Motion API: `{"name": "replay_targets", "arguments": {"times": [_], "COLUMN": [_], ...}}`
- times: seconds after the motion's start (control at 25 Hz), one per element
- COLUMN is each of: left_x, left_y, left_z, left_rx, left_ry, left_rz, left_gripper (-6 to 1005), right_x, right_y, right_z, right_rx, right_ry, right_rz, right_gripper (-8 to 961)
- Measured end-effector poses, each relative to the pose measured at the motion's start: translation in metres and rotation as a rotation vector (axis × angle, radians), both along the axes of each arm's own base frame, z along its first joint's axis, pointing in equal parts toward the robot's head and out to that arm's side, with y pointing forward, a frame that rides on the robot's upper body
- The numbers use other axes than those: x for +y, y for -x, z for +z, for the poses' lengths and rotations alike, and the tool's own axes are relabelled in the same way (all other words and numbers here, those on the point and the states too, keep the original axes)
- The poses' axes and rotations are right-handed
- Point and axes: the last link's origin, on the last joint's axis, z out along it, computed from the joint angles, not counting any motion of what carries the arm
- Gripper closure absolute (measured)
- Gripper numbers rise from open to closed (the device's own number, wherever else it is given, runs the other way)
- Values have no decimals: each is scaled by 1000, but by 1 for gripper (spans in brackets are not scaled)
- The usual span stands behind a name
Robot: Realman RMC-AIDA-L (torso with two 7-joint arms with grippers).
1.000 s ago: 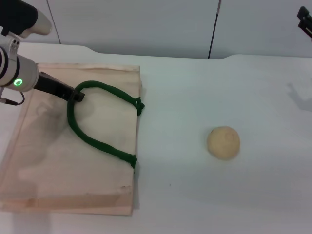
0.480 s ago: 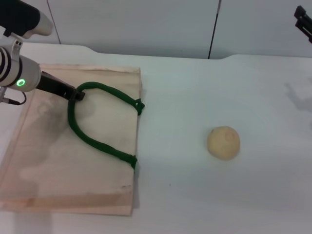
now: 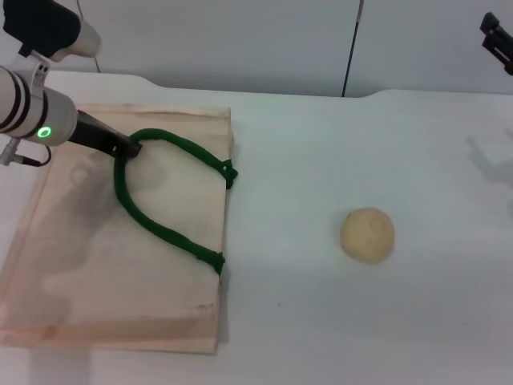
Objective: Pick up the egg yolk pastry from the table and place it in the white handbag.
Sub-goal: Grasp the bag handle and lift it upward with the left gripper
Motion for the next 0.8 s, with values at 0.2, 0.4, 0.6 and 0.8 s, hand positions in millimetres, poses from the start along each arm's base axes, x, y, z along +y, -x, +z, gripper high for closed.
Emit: {"name": "replay_targets", "arguments": {"times": [0.2, 0.4, 0.6, 0.8], "left_x": [3, 5, 1, -12], "left_y": [-8, -20, -36, -54], "left_z": [0, 5, 18, 40], "left_rx": [-26, -76, -136, -189], "left_ry": [1, -15, -13, -18], "left_rz": [-50, -110, -157, -223], "left_gripper": [851, 870, 878, 877], "right_x": [0, -1, -1, -1], "right_y": [-1, -3, -4, -5], "right_z": [-1, 1, 2, 1], "right_rx": [-12, -19, -20, -22], "right_ry": [7, 2, 2, 4], "right_rz": [-1, -6, -10, -11], "right_gripper": [206, 223, 254, 254]}}
